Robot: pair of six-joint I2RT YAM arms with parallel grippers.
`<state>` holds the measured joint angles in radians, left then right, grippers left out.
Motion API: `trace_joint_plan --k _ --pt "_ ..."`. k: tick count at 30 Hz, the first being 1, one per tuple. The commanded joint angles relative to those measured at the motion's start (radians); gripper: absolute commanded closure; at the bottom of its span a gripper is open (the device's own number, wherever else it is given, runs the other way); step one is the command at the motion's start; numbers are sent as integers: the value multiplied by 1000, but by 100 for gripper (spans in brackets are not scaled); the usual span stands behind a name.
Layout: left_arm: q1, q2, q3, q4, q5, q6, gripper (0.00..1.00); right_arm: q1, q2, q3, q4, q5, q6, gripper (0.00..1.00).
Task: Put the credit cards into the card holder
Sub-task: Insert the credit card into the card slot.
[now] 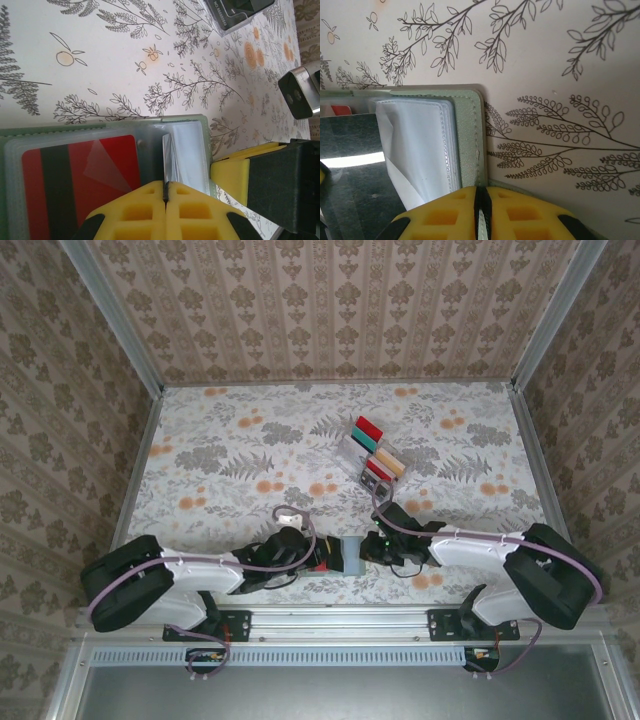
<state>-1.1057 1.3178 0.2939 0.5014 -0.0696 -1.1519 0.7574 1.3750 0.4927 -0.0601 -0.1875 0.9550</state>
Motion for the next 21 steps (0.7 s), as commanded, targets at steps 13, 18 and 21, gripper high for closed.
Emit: trace_joint_plan --k 13,18,21 --pt "-19 58 30 -41 -33 -26 100 10 57 -17 -44 25 28 84" --pt "-19 69 43 -56 -39 -38 100 12 61 -14 -39 19 33 83" --pt "-19 73 53 -74 -42 -43 99 13 66 -9 -44 15 34 83"
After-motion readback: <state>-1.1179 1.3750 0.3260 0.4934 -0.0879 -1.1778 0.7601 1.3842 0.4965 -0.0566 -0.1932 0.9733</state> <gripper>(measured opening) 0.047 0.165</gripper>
